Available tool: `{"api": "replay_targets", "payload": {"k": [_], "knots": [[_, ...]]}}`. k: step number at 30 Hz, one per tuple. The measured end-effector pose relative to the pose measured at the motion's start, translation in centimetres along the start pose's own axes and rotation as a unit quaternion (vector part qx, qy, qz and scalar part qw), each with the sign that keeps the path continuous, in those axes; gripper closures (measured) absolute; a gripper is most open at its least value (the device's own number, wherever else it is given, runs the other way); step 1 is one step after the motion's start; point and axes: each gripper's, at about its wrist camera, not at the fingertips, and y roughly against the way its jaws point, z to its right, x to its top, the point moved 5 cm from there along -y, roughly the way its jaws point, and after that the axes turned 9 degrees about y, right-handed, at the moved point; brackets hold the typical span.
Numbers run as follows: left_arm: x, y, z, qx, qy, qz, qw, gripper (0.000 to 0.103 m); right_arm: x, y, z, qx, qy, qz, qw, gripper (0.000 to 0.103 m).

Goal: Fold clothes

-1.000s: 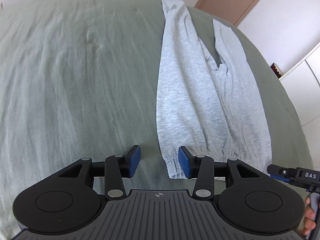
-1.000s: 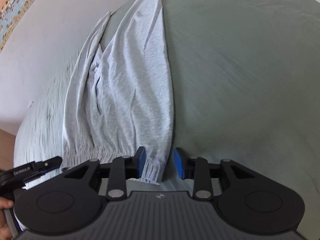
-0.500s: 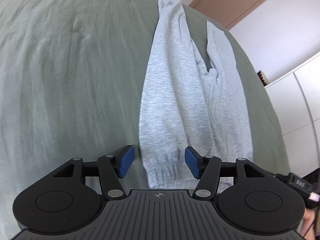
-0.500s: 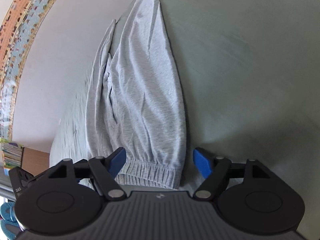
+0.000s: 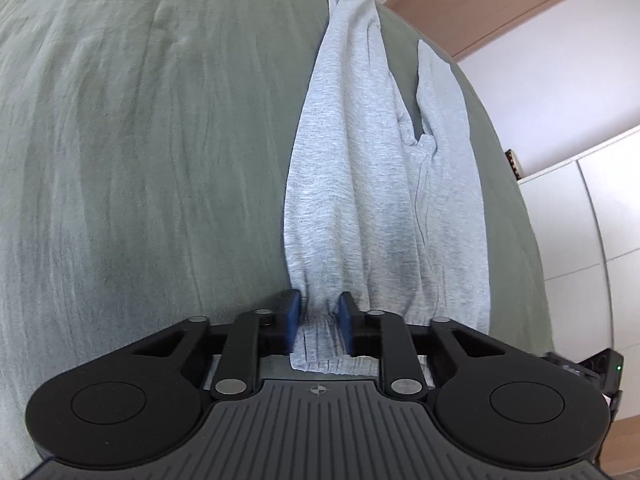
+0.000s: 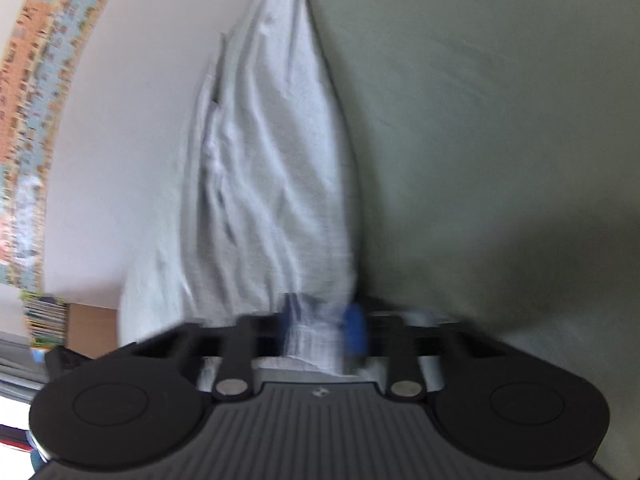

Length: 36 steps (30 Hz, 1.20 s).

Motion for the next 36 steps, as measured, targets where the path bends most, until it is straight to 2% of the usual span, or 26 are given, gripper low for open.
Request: {"api": "replay_targets", "payload": {"k": [4,10,15,17,18,19,20,22,26,30,32,34,36], "knots": [[-0.5,0.7,0.9,0.029,-0.027,0.011,0.9992,0.097,-0.3,0.9,-0.8,-0.014,0.019,0.008,1.000,0.098],[-1.8,2.4,2.2,0.061,-0.057,0.022,0.9963,0.098,-0.9,1.8,-2.3,-0.051,0.049,0.002,0.997,0.099],[-3.1,1.6,2.0,0.083,-0.069,0.017,0.9940,0.098,-1.6,1.2,-1.7,-0.083,0.049,-0.017,0.995,0.099],[-3.4,1.4,2.0,0.090,-0.082,0.026,0.9922,0.094,-1.3,1.3,-1.3,-0.082,0.034,-0.018,0.996,0.095],[-3.3,1.5,2.2,0.093,-0.089,0.029,0.9912,0.093,-0.8,1.2,-1.6,-0.085,0.036,-0.018,0.996,0.087],[-3.3,1.9,2.7,0.102,-0.108,0.036,0.9883,0.089,-0.5,1.3,-2.2,-0.091,0.046,-0.016,0.995,0.075],[-3.1,2.3,3.0,0.112,-0.120,0.043,0.9855,0.081,-0.2,1.5,-2.7,-0.097,0.057,-0.013,0.994,0.070],[-2.8,3.5,3.6,0.139,-0.152,0.065,0.9764,0.072,0.2,2.8,-3.6,-0.120,0.098,0.001,0.988,0.061],[-2.0,5.8,5.2,0.173,-0.220,0.096,0.9554,0.068,1.4,5.0,-5.7,-0.140,0.164,0.026,0.976,0.061],[-1.3,7.0,6.5,0.190,-0.246,0.105,0.9446,0.065,2.1,6.4,-7.6,-0.141,0.199,0.034,0.969,0.060],[-0.8,7.9,7.1,0.201,-0.263,0.107,0.9378,0.063,2.6,5.9,-9.9,-0.156,0.228,0.039,0.960,0.058],[-0.6,8.4,7.4,0.205,-0.274,0.100,0.9343,0.062,2.8,5.2,-11.9,-0.162,0.248,0.040,0.954,0.048],[-0.4,8.6,7.9,0.209,-0.285,0.092,0.9309,0.062,3.0,4.3,-13.7,-0.167,0.262,0.038,0.950,0.044]]}}
